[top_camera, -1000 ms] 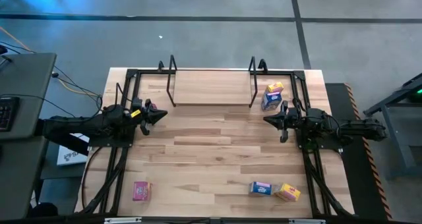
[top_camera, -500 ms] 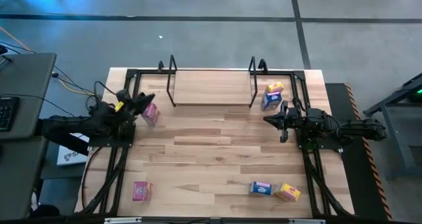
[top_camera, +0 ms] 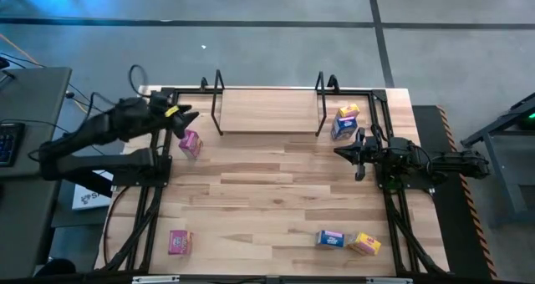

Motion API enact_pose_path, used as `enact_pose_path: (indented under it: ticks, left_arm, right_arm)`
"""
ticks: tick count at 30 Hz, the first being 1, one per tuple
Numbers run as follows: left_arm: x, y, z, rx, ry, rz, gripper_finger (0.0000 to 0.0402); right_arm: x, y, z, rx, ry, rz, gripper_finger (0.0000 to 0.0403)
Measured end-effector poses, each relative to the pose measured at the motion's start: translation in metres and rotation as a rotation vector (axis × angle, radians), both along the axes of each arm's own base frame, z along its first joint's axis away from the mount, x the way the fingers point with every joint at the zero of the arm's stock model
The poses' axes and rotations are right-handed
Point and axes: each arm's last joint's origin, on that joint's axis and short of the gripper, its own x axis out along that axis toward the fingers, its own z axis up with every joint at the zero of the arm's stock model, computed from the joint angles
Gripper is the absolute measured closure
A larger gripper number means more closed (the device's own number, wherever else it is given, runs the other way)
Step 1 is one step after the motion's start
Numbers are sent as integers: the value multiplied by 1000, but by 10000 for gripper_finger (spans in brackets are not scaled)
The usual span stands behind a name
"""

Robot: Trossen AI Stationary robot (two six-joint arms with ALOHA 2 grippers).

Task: Stack cereal on shelf
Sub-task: Put the top violet cereal box on the shelf

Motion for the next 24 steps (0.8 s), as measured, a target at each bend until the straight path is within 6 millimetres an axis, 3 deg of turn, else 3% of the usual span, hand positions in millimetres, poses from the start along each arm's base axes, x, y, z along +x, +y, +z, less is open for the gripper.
enact_pose_path:
  ticks: [4, 9, 15, 24]
  left_arm:
    - [4, 5, -8, -159, 284, 75, 125]
    - [9, 12, -35, -324, 515, 178, 116]
    - [21, 19, -61, -412, 540, 223, 115]
    - [19, 19, -86, -507, 554, 312, 115]
  right_arm:
    - [0, 0, 0, 0, 0, 0, 402]
    - [0, 0, 0, 0, 0, 0, 402]
    - [0, 0, 0, 0, 0, 0, 402]
    - [0, 0, 0, 0, 0, 0, 402]
